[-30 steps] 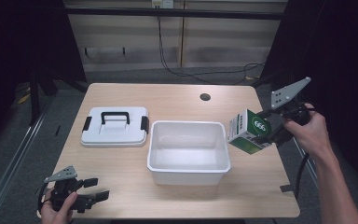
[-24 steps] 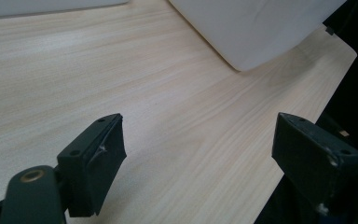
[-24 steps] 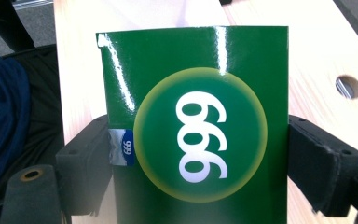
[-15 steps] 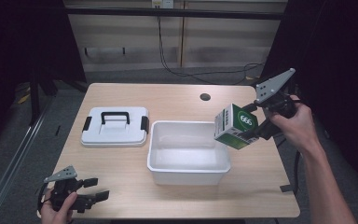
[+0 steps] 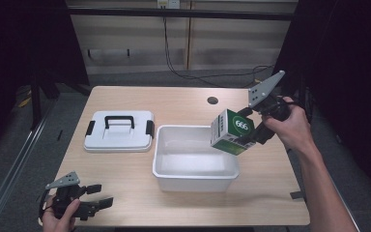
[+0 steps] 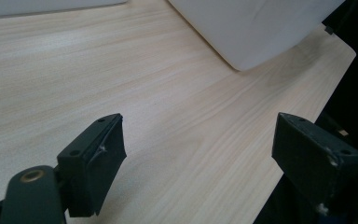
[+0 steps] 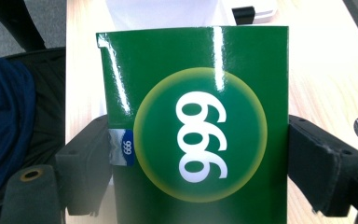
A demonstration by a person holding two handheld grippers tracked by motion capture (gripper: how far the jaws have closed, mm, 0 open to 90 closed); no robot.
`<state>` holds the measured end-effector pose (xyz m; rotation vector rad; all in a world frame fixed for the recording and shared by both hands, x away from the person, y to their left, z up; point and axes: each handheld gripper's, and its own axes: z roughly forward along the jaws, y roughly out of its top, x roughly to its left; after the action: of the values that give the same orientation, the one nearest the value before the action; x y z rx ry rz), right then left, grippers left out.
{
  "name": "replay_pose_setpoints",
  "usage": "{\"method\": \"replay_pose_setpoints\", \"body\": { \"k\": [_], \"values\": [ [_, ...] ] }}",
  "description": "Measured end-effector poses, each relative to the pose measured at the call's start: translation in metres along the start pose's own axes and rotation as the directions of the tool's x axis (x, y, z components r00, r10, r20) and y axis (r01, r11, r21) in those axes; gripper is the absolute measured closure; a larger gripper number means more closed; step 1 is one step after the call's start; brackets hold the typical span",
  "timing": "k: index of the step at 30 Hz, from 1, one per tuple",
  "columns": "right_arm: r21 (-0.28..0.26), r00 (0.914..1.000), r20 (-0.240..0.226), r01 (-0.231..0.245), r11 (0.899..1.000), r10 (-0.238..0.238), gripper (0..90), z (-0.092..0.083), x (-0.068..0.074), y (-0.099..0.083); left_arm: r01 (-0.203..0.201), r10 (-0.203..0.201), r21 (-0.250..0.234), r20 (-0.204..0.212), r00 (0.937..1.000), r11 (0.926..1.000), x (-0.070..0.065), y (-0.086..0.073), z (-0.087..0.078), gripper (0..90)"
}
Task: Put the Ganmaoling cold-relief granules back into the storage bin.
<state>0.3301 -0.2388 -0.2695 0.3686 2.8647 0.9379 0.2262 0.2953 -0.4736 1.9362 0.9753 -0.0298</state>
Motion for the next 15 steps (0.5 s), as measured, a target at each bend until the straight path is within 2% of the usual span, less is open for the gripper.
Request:
{"method": "replay_pose_setpoints", "body": {
  "k": [3,7,15],
  "values": [
    [0.008,1.0,0.001,-0.001,1.0,0.001,15.5,0.007,-0.002,0.002,0.003,-0.003,-0.003,-0.001,1.0,1.0,0.0,0.0,0.0,17.0],
    [0.015,0.9997,-0.019,0.012,1.0,-0.012,15.5,0.018,-0.003,0.009,0.0,0.0,-0.001,0.002,1.0,1.0,0.0,0.0,0.0,17.0],
    [0.08,0.9989,-0.035,0.034,0.996,-0.032,15.5,0.041,-0.004,0.018,0.006,-0.006,-0.007,0.005,1.0,1.0,0.0,-0.001,-0.001,17.0]
  ]
}}
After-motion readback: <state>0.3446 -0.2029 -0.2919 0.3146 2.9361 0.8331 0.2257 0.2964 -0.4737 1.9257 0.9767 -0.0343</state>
